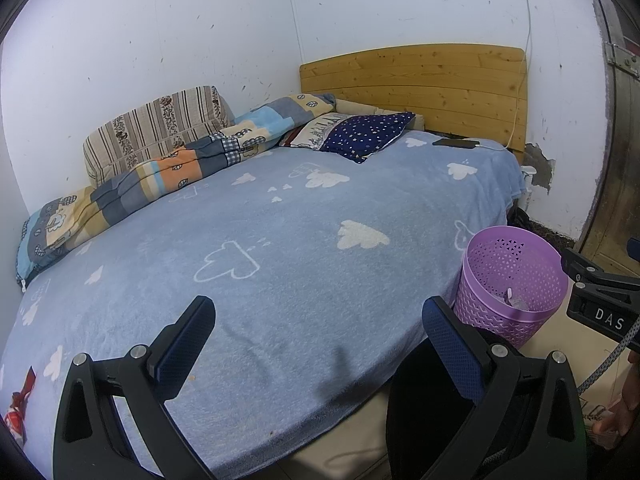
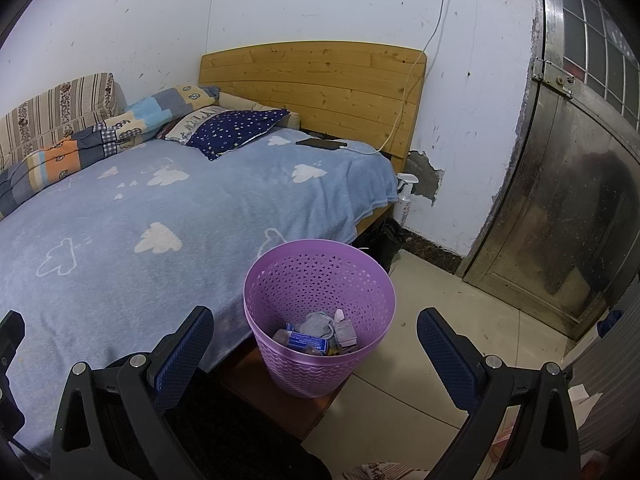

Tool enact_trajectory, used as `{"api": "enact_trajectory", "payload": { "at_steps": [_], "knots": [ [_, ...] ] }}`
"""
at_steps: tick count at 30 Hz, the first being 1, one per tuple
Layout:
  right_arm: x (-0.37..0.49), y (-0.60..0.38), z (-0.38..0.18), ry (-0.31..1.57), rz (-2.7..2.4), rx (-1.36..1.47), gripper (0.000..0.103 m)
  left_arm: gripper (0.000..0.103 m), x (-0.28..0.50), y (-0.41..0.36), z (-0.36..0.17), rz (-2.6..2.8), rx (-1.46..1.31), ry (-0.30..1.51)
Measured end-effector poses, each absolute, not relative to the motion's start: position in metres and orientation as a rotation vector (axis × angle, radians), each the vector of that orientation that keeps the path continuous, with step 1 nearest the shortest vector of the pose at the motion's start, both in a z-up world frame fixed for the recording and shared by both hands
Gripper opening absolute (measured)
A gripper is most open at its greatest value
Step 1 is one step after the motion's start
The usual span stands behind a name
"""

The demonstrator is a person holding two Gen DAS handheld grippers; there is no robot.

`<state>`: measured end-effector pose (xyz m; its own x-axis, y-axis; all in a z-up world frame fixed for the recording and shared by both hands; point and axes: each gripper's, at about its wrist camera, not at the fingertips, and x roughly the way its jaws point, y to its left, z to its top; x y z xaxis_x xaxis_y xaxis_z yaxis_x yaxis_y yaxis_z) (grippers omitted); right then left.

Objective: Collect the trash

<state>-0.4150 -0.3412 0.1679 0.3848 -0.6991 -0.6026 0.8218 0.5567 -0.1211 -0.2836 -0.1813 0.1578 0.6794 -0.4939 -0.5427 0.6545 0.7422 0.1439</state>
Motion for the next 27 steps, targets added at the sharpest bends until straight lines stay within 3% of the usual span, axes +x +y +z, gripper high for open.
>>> {"api": "enact_trajectory", "payload": {
  "at_steps": [27],
  "knots": [
    [-0.4114,-0.3347,0.1660,0.659,-0.976,0.210,0.102,0.103,-0.2837,-0.1839,0.1574,-0.662,0.336,0.509]
  ]
}}
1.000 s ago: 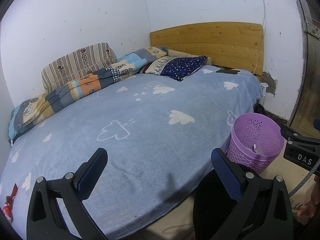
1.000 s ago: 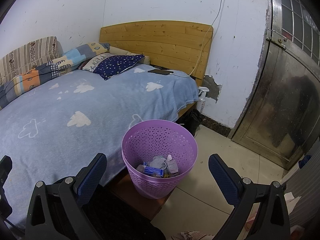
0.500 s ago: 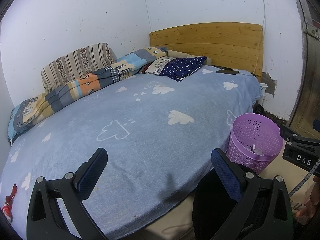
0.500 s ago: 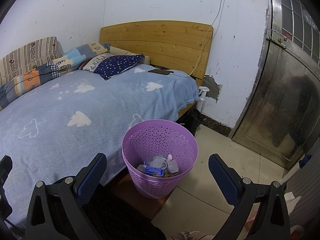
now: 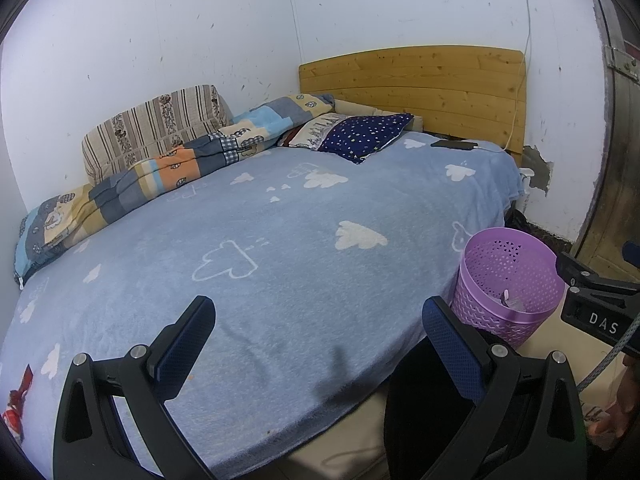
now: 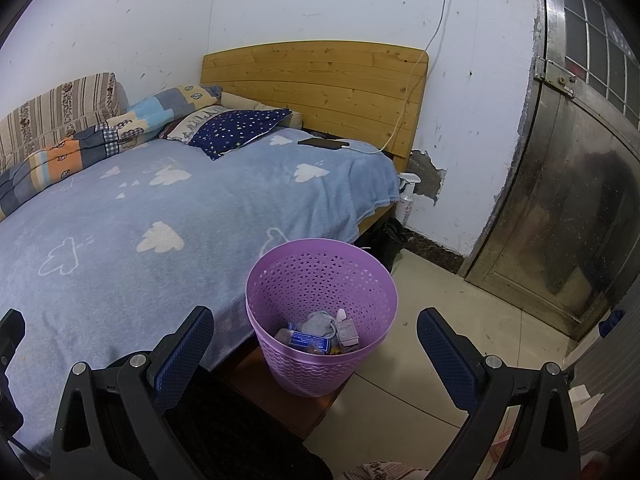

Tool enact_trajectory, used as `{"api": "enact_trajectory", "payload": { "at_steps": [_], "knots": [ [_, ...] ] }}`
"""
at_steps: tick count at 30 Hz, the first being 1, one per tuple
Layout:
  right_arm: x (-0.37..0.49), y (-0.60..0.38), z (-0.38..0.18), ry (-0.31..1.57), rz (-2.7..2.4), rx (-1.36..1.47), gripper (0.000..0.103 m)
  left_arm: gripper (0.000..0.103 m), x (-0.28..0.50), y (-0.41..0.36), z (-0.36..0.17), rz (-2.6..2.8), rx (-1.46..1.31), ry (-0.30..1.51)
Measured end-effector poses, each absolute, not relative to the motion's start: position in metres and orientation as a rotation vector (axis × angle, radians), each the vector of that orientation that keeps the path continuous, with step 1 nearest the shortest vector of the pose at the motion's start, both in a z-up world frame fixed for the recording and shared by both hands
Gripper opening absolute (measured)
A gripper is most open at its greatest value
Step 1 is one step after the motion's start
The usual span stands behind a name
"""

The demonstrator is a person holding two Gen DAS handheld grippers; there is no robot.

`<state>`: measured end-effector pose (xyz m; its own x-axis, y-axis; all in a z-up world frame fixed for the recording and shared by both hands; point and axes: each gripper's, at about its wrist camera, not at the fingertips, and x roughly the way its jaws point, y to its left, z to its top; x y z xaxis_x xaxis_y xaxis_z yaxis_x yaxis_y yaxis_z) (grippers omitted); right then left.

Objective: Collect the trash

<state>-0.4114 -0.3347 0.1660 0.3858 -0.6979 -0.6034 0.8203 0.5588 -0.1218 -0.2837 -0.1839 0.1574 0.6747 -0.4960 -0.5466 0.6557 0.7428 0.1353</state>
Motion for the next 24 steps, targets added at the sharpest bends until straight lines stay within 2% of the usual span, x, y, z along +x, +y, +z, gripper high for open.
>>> {"api": "enact_trajectory", "payload": {
  "at_steps": [7,16,19,24],
  "knots": [
    [-0.394,-0.333,0.167,0.665,-0.936,0.175,0.102,0.103,-0.260,-0.174,0.161,-0.631,0.250,0.592],
    [-0.278,-0.293,0.195,0.653,-0.656,-0.067,0.102,0.103,-0.169,-0.080,0.149,-0.260,0.044,0.760],
    [-0.227,-0.262,0.178,0.669,-0.519,-0.110,0.102,0.103,-0.146,-0.050,0.134,-0.135,0.008,0.822],
    [-0.141,-0.232,0.128,0.810,-0.341,-0.025,0.102,0.103,-0.112,-0.022,0.103,-0.001,-0.050,0.919]
  ]
}}
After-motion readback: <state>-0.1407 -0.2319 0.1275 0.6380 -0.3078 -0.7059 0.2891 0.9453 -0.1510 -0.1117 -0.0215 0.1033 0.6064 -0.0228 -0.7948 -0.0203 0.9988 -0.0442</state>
